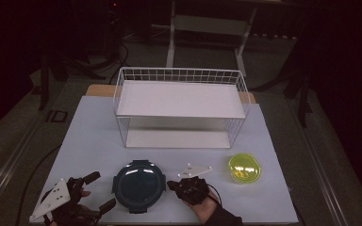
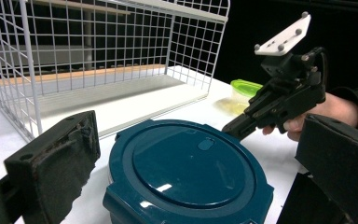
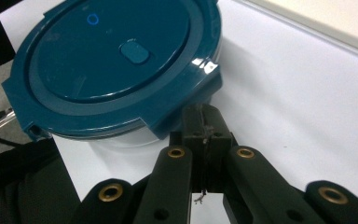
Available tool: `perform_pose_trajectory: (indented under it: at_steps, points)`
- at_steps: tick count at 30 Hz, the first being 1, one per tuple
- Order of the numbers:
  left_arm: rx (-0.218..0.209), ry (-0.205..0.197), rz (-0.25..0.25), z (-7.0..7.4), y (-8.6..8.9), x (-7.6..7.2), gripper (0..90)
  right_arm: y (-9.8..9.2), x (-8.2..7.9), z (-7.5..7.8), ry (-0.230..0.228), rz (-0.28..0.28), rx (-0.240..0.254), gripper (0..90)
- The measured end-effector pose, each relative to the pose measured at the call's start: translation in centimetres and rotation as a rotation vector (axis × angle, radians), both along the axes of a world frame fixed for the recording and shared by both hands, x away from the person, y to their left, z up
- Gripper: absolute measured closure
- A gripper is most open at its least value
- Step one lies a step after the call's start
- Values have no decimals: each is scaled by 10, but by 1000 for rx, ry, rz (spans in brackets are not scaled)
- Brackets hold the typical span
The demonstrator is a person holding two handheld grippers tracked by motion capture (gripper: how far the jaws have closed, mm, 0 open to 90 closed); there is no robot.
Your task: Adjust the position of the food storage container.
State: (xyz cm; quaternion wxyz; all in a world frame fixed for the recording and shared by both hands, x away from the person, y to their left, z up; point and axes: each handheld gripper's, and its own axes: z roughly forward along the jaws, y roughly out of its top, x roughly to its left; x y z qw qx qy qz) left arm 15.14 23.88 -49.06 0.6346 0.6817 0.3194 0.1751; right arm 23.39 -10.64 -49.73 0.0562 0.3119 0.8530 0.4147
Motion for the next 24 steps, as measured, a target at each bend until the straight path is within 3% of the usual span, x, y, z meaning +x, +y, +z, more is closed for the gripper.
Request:
perform_pose_trajectory:
  at_steps: [6, 10, 14, 17, 19, 24]
  points:
    - [17, -2, -10, 0, -4, 0, 0, -11, -4, 10, -31, -23, 45, 786]
    - [20, 4, -12, 1, -4, 0, 0, -10, -9, 13, -72, -23, 43, 560]
    - [17, 18, -16, 3, -5, -2, 0, -11, -8, 14, -80, -16, 78, 373]
    - [44, 21, -9, 5, -7, -4, 0, -12, -6, 16, -61, -23, 110, 231]
    - [54, 30, -19, 6, -8, -4, 0, -13, -4, 16, -49, 2, 124, 130]
    - [89, 48, -40, 11, -11, -3, 0, -16, -5, 20, -74, -26, 137, 136]
